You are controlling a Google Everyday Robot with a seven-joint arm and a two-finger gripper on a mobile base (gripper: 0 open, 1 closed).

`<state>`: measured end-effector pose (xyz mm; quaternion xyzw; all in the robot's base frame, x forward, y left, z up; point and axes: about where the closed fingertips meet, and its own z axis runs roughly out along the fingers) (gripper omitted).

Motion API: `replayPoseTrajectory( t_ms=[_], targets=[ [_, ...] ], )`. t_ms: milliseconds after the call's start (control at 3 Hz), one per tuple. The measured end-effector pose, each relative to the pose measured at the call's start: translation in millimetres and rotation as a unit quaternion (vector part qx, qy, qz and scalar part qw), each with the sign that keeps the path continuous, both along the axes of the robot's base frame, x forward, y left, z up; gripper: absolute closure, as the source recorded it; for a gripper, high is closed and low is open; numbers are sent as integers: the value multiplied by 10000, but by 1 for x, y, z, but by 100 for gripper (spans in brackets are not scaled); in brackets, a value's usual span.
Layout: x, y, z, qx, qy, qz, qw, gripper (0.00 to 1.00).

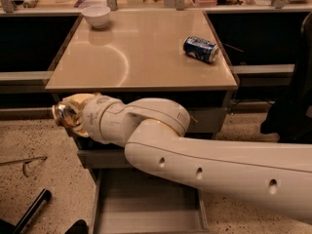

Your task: Pick orange can from bottom drawer and place on counter

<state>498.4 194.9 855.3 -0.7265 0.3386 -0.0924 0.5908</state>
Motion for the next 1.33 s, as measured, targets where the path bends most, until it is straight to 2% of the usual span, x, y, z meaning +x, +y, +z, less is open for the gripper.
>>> replayPoseTrajectory(
  t_ms=[333, 667, 1000, 1333],
  targets=[
    [0, 0, 0, 0, -1, 0, 10000, 100],
    [7, 2, 11, -36, -123, -10, 9999, 100],
    [36, -4, 37, -103, -409, -135, 9990, 100],
    [81, -28, 65, -222, -627, -477, 9966, 100]
  ],
)
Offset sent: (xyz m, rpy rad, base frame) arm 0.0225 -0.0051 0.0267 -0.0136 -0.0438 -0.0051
